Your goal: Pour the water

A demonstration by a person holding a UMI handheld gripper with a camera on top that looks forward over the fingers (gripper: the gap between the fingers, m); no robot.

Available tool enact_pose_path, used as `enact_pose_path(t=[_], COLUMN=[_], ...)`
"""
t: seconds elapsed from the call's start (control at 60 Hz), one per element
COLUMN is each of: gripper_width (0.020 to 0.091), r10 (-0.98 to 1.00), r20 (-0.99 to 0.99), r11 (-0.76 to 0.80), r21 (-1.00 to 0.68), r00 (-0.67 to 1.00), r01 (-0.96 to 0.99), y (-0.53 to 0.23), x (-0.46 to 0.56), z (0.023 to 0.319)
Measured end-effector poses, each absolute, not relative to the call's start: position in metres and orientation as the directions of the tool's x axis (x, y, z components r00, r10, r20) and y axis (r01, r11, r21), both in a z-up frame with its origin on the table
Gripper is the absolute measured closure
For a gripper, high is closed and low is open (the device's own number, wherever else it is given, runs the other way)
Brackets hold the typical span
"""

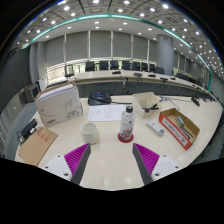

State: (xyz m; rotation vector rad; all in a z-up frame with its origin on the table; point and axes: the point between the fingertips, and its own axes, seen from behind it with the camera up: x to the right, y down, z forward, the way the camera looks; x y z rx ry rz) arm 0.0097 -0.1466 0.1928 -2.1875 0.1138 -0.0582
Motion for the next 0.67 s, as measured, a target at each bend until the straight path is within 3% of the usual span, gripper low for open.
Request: enact_pose_path(t=[0.267, 0.667], gripper_width=[0.0242, 0.0239], r10=[-0.088, -0.092], r20=[0.029, 0.070], r11=[-0.586, -0.611], r21=[-0.810, -0.791], r00=[0.996, 0.993], r01=[-0.028, -0.001], y=[-0.231, -0.256], x=[-0.042, -0.051], z=[0.229, 0.222])
